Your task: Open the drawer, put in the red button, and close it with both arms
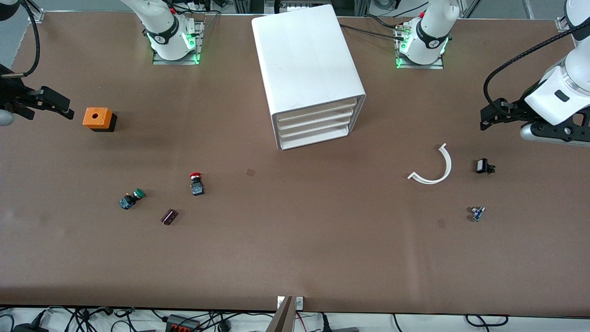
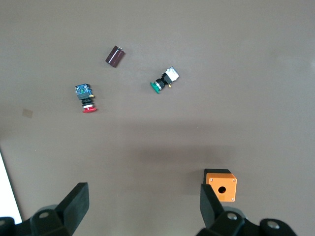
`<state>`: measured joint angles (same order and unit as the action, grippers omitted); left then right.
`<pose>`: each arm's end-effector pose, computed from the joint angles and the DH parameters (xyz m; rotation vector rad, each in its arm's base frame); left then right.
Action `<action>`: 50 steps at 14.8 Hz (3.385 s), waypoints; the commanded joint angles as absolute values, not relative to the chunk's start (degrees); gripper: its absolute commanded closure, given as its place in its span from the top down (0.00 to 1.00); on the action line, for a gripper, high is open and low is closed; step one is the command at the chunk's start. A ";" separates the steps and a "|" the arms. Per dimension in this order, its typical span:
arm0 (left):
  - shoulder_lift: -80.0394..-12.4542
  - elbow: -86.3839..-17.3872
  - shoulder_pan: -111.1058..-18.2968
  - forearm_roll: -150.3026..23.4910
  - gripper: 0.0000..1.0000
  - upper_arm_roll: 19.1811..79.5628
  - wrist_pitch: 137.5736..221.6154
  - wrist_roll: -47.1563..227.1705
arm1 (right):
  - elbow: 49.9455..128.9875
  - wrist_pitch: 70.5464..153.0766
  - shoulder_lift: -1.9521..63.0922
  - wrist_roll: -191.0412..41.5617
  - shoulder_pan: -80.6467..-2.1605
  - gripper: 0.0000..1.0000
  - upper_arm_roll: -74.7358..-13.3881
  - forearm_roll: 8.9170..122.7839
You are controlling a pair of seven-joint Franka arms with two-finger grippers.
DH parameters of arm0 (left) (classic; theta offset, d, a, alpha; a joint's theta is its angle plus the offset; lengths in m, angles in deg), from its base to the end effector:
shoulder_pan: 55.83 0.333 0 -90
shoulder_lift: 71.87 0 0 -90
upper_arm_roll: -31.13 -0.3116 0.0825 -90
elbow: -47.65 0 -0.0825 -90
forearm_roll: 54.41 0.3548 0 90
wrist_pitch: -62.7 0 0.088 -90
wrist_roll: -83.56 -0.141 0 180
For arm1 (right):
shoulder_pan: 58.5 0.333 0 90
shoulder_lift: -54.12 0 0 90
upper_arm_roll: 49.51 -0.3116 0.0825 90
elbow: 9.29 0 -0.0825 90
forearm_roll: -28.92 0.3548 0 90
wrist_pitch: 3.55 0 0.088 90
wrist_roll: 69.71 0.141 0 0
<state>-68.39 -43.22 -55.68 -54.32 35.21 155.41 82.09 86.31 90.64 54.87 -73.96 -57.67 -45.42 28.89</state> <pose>0.5440 -0.0361 0.5510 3.1356 -0.1479 -0.0448 0.5244 -0.0301 0.5558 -3.1403 -0.0272 0.0181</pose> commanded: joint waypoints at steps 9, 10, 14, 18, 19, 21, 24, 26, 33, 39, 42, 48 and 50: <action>-67.21 -40.85 -55.65 -53.80 1.00 35.53 153.05 81.89 | 87.65 90.85 55.62 -73.31 -57.97 1.00 -46.00 28.04; -67.21 -40.94 -55.74 -53.80 1.00 35.53 153.05 81.89 | 87.65 90.85 55.36 -73.31 -57.97 1.00 -46.00 28.04; -66.68 -40.94 -55.91 -54.67 1.00 35.62 148.05 81.45 | 87.21 91.29 52.55 -73.31 -57.19 1.00 -46.08 28.04; -64.50 -40.94 -56.00 -68.00 1.00 35.88 140.24 81.45 | 87.04 91.55 47.72 -73.31 -53.94 1.00 -46.00 28.39; -63.09 -40.94 -56.00 -70.73 1.00 36.05 138.13 81.27 | 87.04 91.81 45.53 -73.31 -53.24 1.00 -46.08 28.74; -58.71 -41.03 -56.09 -77.85 1.00 36.49 135.92 81.18 | 85.99 92.95 40.69 -73.22 -50.69 1.00 -46.00 28.83; -52.03 -41.20 -55.92 -87.07 1.00 37.20 139.57 75.16 | 85.02 95.59 34.02 -73.22 -47.52 1.00 -46.00 28.82; -49.12 -43.48 -55.56 -92.54 1.00 37.20 144.24 68.56 | 84.32 97.69 30.06 -73.22 -46.99 1.00 -46.08 29.35; -45.68 -60.17 -56.09 -111.34 1.00 42.89 164.01 47.63 | 84.31 107.97 21.35 -71.65 -41.37 1.00 -46.00 29.45; -45.85 -67.21 -56.27 -117.85 1.00 47.82 171.06 39.01 | 84.49 115.37 16.42 -71.11 -39.35 1.00 -46.00 30.50; -45.50 -70.02 -56.62 -121.99 0.92 48.45 172.03 34.09 | 84.66 118.26 14.58 -69.97 -39.43 1.00 -46.00 30.67; -45.15 -72.76 -58.55 -124.90 0.57 49.33 173.00 29.68 | 84.84 119.85 13.08 -69.09 -39.08 0.98 -46.00 30.76; -45.06 -73.46 -58.46 -124.90 0.36 49.33 173.00 28.98 | 84.75 119.94 12.90 -69.09 -39.08 0.78 -46.00 30.76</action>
